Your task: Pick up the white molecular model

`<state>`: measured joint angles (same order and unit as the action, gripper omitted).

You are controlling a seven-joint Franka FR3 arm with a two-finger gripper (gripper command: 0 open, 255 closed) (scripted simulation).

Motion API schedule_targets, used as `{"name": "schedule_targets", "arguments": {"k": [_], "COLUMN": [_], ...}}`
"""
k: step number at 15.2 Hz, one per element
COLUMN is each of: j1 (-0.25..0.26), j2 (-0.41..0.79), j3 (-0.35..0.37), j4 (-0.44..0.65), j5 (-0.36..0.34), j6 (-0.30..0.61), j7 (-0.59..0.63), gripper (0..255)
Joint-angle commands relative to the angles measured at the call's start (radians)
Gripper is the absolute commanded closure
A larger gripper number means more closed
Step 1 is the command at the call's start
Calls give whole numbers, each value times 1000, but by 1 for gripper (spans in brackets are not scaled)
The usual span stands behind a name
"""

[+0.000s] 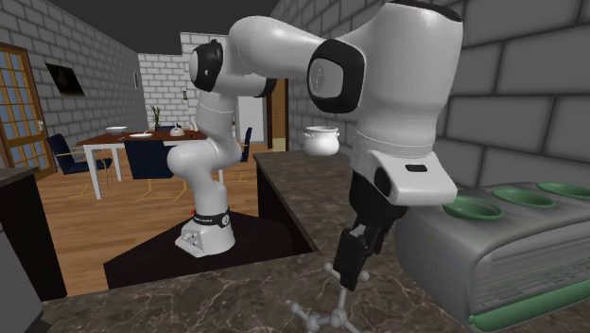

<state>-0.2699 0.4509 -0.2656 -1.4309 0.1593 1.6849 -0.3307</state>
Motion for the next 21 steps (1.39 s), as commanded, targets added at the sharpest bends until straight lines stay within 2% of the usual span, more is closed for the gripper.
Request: {"name": "schedule_targets", "arguments": {"k": [1,3,10,13,14,21], "j1": [-35,-67,-63,-62,-62,-63], "j2": [97,188,205,207,207,208], "j3": [-5,-6,-2,-2,-2,-2], "j4": [104,213,146,141,141,142], "j5": [15,28,33,33,33,34], "j6": [-31,-69,14,20,21,20], "j7": [-12,-14,-21,-21,-21,-21], "gripper": [0,0,0,0,255,255]}}
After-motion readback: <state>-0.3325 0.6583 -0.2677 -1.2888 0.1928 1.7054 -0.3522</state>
